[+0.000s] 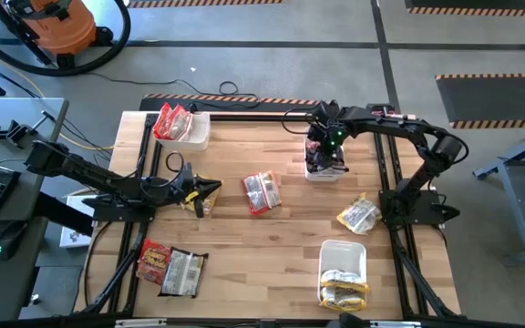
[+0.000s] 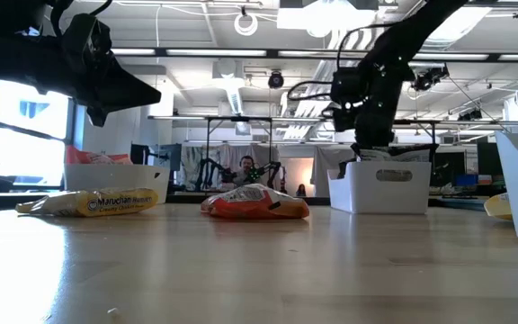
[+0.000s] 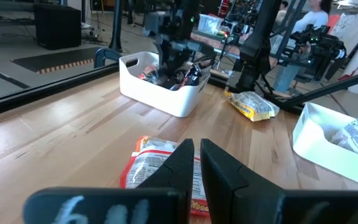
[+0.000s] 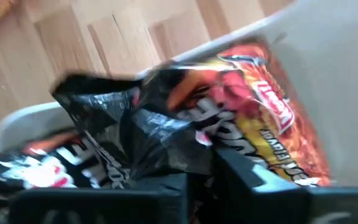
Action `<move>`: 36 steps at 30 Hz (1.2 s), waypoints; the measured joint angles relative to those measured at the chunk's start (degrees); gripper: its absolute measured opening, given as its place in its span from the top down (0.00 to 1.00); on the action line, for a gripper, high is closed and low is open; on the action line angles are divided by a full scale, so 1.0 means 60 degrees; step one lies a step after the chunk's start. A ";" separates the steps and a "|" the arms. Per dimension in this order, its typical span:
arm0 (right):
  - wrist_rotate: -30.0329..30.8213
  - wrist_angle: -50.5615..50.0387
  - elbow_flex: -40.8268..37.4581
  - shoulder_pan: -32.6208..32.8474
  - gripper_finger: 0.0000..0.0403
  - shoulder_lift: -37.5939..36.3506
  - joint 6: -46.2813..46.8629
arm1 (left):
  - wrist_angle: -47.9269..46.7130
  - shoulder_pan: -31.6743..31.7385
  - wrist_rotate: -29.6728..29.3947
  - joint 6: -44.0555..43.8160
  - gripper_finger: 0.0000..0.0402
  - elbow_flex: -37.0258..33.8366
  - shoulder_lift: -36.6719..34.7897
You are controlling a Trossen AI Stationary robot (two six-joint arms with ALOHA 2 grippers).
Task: Sort Maruchan noodles
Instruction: Put the black noodle pack into the top right white bin, then put the yellow noodle pack into the bottom white bin
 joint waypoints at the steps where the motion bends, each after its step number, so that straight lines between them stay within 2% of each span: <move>1: 0.0015 -0.0110 0.0183 0.0036 0.79 0.0001 0.0000 | 0.0000 0.0000 0.0003 0.0000 0.95 0.0000 0.0000; 6: 0.0002 -0.1136 0.1381 0.0245 0.65 0.0000 0.0004 | -0.0028 0.0000 0.0011 0.0013 0.95 0.0000 0.0000; 10: -0.0018 -0.2224 0.2450 0.0392 0.63 -0.0003 -0.0022 | -0.0145 0.0000 0.0028 0.0011 0.95 0.0000 0.0000; 13: 0.0161 -0.2816 0.3074 0.0442 0.69 -0.0014 -0.0194 | -0.0253 0.0000 0.0026 0.0011 0.95 0.0000 0.0000; 16: 0.0550 -0.3079 0.3434 0.0364 0.79 -0.0017 -0.0283 | -0.0323 0.0000 0.0025 -0.0017 0.95 0.0000 0.0000; 20: 0.0621 -0.3139 0.3473 0.0032 0.96 -0.0021 -0.0328 | -0.0394 0.0000 0.0025 -0.0058 0.95 0.0000 0.0000; 22: 0.0484 -0.3082 0.3375 -0.0039 0.98 -0.0060 -0.0326 | -0.0395 0.0000 0.0030 -0.0205 0.95 0.0000 0.0000; 25: 0.0428 -0.2786 0.2895 0.0265 0.99 -0.0704 -0.0415 | -0.0393 0.0004 0.0336 -0.0505 0.95 0.0000 -0.0004; 27: 0.0302 -0.1735 0.2165 0.0542 1.00 -0.1596 -0.0272 | -0.0400 0.0000 0.0483 -0.0554 0.95 0.0004 -0.0003; 32: 0.0056 0.2225 -0.0969 0.1240 1.00 -0.4310 0.1262 | -0.0409 0.0075 0.0500 -0.0095 0.95 0.0264 0.0223; 36: -0.0033 0.5253 -0.3304 0.2180 1.00 -0.5938 0.2554 | -0.0455 0.0319 0.1216 0.0174 0.95 0.0710 0.0754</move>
